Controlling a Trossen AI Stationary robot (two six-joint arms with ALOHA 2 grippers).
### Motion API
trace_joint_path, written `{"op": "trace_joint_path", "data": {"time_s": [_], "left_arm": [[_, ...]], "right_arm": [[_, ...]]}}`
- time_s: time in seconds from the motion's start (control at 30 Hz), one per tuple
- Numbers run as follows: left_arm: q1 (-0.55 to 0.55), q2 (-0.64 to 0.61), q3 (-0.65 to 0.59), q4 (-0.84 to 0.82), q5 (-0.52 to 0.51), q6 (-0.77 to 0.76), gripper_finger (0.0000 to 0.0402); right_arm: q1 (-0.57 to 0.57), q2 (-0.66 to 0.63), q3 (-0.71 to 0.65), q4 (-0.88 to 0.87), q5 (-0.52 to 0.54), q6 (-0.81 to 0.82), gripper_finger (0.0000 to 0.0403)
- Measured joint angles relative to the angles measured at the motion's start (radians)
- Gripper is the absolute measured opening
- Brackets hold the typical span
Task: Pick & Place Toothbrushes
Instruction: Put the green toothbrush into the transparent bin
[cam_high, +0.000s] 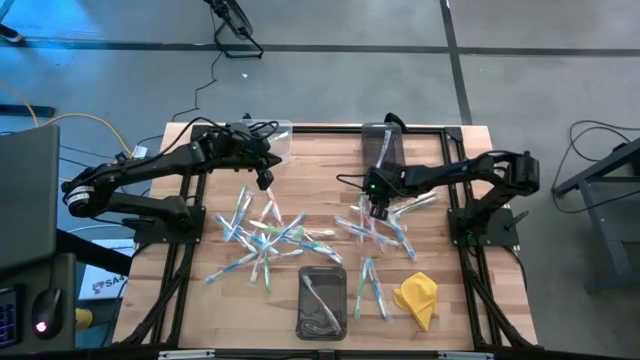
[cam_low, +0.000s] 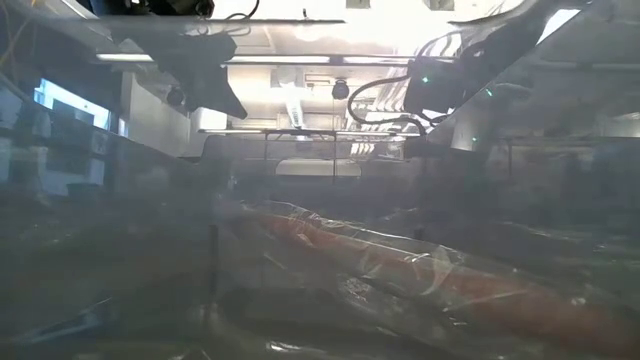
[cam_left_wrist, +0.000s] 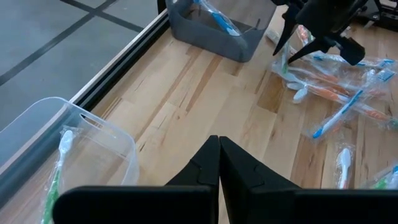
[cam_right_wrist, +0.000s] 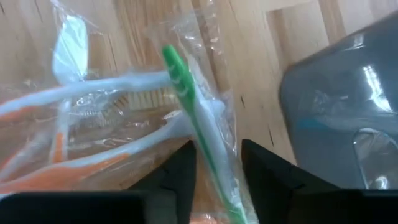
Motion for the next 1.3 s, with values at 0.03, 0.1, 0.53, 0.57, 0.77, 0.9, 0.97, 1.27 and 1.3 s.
{"op": "trace_joint_path", "data": {"time_s": [0.03, 0.1, 0.53, 0.57, 0.77, 0.9, 0.97, 1.27, 1.3], "left_arm": [[0.000, 0.000, 0.000, 0.000, 0.000, 0.000, 0.0000], [0.000, 0.000, 0.000, 0.000, 0.000, 0.000, 0.0000], [0.000, 0.000, 0.000, -0.001, -0.003, 0.000, 0.0000], [0.000, 0.000, 0.000, -0.001, -0.003, 0.000, 0.0000], [0.000, 0.000, 0.000, -0.001, -0.002, 0.000, 0.0000], [0.000, 0.000, 0.000, 0.001, -0.002, 0.000, 0.0000], [0.000, 0.000, 0.000, 0.001, -0.002, 0.000, 0.0000], [0.000, 0.000, 0.000, 0.001, -0.002, 0.000, 0.0000], [0.000, 0.000, 0.000, 0.001, -0.002, 0.000, 0.0000]], "right_arm": [[0.000, 0.000, 0.000, 0.000, 0.000, 0.000, 0.0101], [0.000, -0.001, 0.000, 0.001, 0.000, 0.000, 0.0077], [0.031, -0.103, 0.000, 0.028, 0.004, -0.003, 0.0029], [0.035, -0.128, 0.000, 0.028, 0.003, -0.003, 0.0027], [0.062, -0.306, 0.026, 0.039, 0.001, 0.034, 0.0020], [0.071, -0.424, 0.057, 0.138, 0.003, 0.038, 0.0022], [0.070, -0.474, 0.063, 0.226, 0.003, 0.038, 0.0022], [0.061, -0.592, 0.065, 0.538, 0.005, 0.036, 0.0022], [0.061, -0.593, 0.065, 0.546, 0.014, 0.035, 0.0022]]}}
